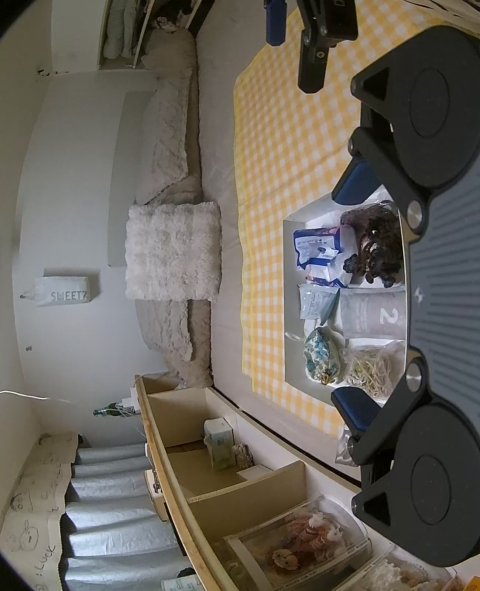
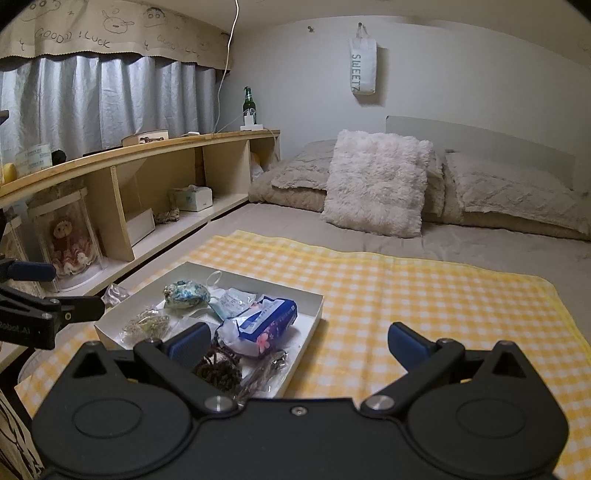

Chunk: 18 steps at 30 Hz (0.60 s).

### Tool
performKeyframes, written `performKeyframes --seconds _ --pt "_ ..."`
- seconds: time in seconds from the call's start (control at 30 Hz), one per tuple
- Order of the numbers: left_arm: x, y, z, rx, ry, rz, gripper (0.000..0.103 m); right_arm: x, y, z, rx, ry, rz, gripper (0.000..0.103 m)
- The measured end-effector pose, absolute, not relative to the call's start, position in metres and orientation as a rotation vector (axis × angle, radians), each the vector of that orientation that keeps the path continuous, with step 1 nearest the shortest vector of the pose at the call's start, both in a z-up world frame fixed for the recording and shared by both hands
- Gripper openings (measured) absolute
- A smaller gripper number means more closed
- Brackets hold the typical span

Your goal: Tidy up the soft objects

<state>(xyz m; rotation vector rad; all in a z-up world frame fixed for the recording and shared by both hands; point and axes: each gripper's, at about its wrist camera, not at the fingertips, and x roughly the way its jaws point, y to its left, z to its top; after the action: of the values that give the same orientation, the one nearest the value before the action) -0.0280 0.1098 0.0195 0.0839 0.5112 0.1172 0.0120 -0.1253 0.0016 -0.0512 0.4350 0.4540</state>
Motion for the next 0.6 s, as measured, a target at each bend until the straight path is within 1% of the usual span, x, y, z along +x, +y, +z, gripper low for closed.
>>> performKeyframes --seconds 0.6 --pt "-0.026 0.1078 0.0178 0.097 0.52 0.119 0.103 0.0113 -0.1265 0.0022 -0.049 0.438 0.443 0.103"
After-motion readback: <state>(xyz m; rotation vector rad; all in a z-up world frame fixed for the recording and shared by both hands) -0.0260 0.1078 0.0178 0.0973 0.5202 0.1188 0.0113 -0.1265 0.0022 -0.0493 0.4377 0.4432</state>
